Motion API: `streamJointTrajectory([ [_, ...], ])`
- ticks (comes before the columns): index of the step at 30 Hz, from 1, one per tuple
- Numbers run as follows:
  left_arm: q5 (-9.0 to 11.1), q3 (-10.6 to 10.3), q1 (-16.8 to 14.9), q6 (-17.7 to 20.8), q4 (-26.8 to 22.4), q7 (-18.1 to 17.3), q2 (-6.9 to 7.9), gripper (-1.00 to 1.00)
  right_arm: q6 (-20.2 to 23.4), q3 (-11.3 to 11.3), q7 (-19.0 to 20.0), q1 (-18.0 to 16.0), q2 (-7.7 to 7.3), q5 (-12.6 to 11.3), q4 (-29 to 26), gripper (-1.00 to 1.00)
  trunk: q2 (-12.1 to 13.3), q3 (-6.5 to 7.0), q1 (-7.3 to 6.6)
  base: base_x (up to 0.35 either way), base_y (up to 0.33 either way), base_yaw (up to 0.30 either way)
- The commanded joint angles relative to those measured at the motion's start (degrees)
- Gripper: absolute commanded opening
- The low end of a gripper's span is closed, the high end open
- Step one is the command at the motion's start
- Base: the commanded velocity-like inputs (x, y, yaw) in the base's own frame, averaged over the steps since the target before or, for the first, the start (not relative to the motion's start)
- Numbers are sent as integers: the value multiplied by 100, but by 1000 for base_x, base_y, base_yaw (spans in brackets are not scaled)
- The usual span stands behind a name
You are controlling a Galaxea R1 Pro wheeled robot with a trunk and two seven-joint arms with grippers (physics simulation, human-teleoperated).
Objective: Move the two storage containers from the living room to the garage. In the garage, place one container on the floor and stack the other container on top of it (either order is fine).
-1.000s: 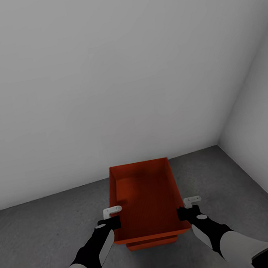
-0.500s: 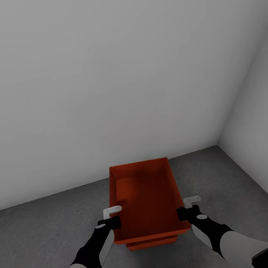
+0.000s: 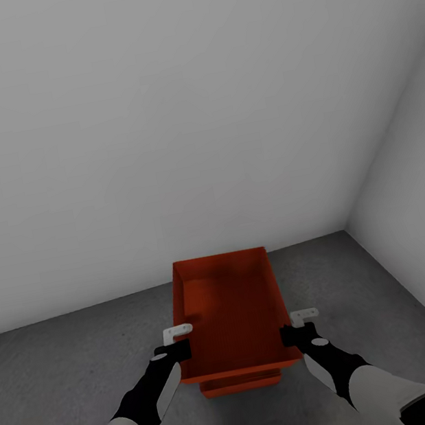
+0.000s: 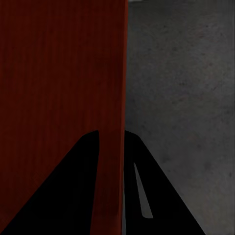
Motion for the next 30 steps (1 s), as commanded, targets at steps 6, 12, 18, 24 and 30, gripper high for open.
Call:
streamJointTrajectory([
  [6,-32,82,-8,-408,-72,73,-5,-100,-33,-25,-37,-3,-33,-77,135,-100,-11,-9,3,0,0,0],
  [12,-29,81,-8,-402,-65,71,-11,-100,-37,-25,-40,-3,-28,-76,135,-100,-11,-9,3,0,0,0],
  [18,-28,84,-8,-396,-78,72,-20,-100,-41,-25,-42,-3,-32,-76,135,-100,-11,-9,3,0,0,0],
  [24,-22,89,-8,-393,-67,73,-17,-100,-41,-25,-42,-3,-31,-76,135,-100,-11,-9,3,0,0,0],
  [30,-21,90,-8,-392,-56,78,-16,-100,-34,-25,-38,-3,-32,-76,135,-100,-171,-81,91,0,0,0],
])
